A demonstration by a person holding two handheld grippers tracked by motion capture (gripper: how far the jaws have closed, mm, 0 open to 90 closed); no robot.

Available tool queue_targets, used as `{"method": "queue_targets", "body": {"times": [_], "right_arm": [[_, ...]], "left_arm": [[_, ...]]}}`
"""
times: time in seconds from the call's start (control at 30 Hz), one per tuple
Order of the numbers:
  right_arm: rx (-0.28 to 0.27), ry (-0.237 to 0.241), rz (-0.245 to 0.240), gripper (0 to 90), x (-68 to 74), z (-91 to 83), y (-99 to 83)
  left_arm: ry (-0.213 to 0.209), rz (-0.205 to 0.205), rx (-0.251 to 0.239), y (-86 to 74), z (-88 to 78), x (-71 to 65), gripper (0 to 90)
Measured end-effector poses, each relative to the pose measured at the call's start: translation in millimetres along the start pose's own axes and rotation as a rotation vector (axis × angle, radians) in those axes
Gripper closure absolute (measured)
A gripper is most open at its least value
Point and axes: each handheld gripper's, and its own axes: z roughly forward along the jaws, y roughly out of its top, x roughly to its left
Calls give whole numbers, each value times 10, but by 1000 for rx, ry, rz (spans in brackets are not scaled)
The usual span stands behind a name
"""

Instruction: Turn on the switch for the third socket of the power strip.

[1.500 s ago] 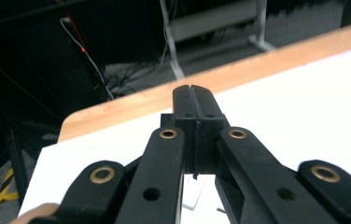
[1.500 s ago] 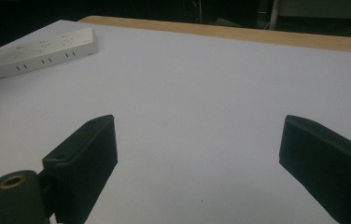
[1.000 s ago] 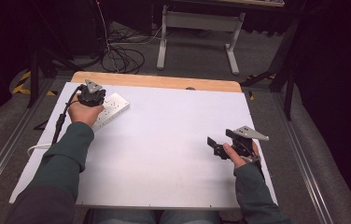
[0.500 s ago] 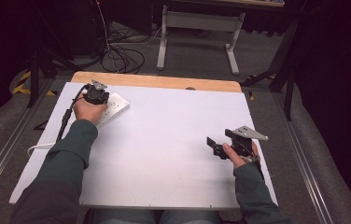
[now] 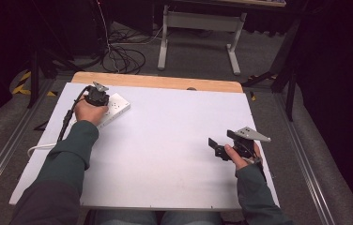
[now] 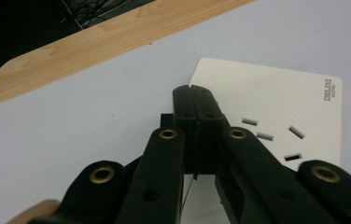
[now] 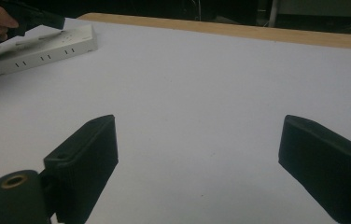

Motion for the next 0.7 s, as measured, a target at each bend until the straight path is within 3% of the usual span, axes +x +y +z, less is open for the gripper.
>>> {"method": "queue_targets", "body": {"times": [0.1,0.33,0.57,0.7], "right_arm": [[1,0,0,122,1,3,2],[0,7,-1,122,15,11,9],[0,4,0,122,15,2,7],[-3,2,0,123,16,-9,4]], "left_arm": [[8,22,21,-7,6,-1,899],[8,56,18,-3,12,-22,899],[16,67,21,4,21,-37,899],[10,53,23,7,22,-30,899]]}}
